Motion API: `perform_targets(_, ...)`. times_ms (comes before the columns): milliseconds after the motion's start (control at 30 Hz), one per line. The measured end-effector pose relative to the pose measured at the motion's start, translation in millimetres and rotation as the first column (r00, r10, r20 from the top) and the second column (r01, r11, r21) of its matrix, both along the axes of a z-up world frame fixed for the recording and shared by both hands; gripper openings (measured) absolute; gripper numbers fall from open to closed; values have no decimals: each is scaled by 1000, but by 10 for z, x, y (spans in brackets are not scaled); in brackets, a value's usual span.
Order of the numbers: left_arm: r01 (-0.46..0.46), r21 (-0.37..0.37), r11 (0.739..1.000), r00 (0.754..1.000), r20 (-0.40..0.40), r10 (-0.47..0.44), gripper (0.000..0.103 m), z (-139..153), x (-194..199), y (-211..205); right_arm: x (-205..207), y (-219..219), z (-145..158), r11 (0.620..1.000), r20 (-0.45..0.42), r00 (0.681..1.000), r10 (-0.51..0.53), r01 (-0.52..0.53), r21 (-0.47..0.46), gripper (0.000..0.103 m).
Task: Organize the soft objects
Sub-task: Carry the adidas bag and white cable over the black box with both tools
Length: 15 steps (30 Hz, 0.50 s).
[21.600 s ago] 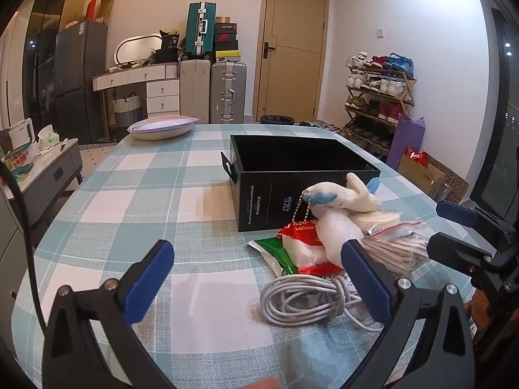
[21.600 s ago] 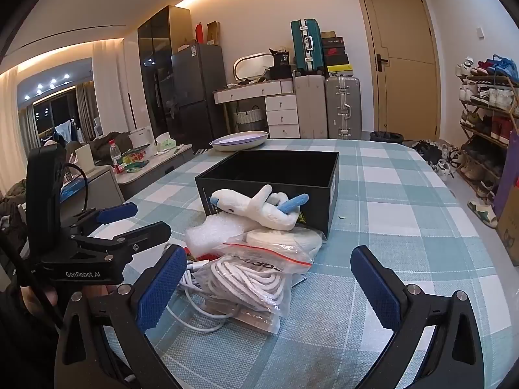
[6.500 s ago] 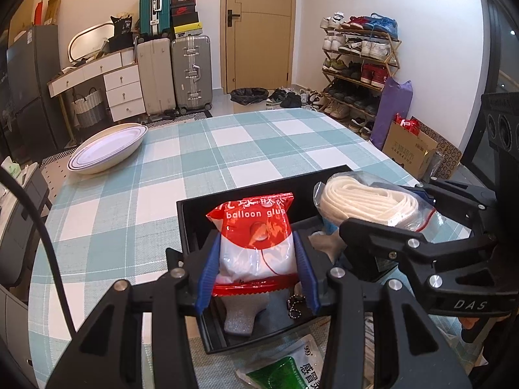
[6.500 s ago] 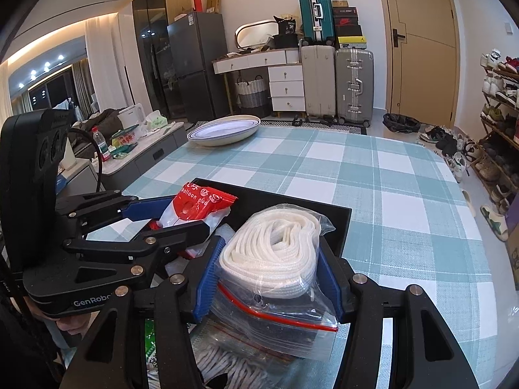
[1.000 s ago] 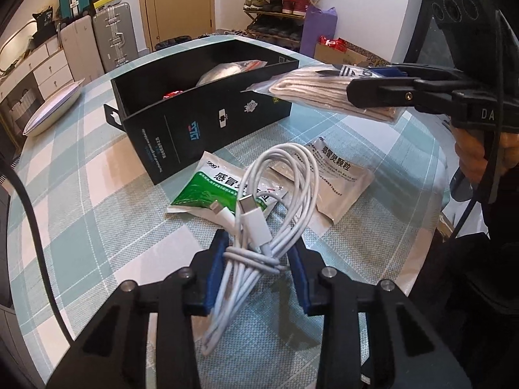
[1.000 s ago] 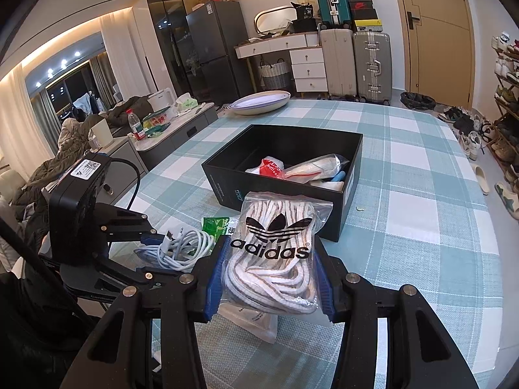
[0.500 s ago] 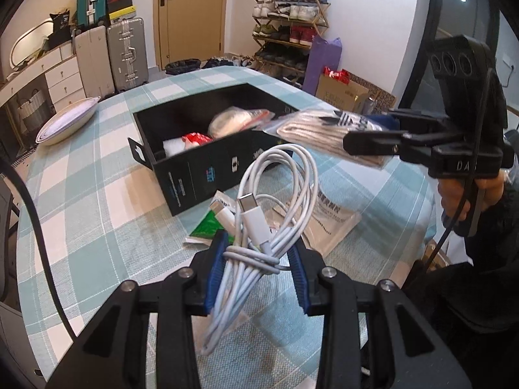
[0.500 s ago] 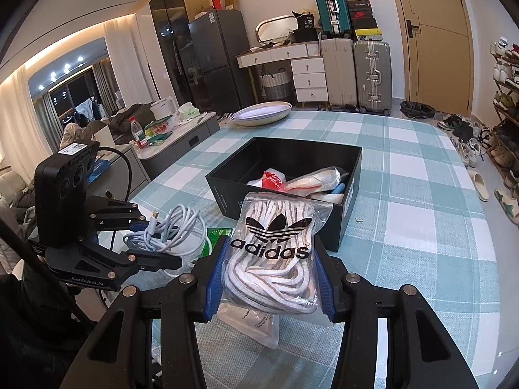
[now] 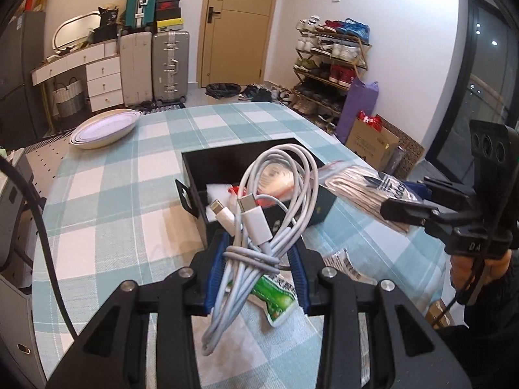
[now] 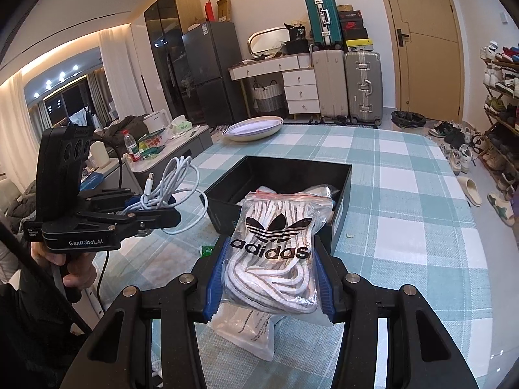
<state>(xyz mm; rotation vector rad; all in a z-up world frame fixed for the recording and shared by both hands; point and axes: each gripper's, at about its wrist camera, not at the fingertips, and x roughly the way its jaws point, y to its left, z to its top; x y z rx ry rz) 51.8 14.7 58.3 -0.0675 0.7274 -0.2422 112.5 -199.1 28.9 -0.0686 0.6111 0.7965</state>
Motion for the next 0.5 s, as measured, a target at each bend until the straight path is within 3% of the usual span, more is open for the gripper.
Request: perform_targets(500, -72, 43, 997, 997, 19, 71, 36, 30, 515, -102, 262, 260, 108, 996, 21, 997, -70, 71, -48, 48)
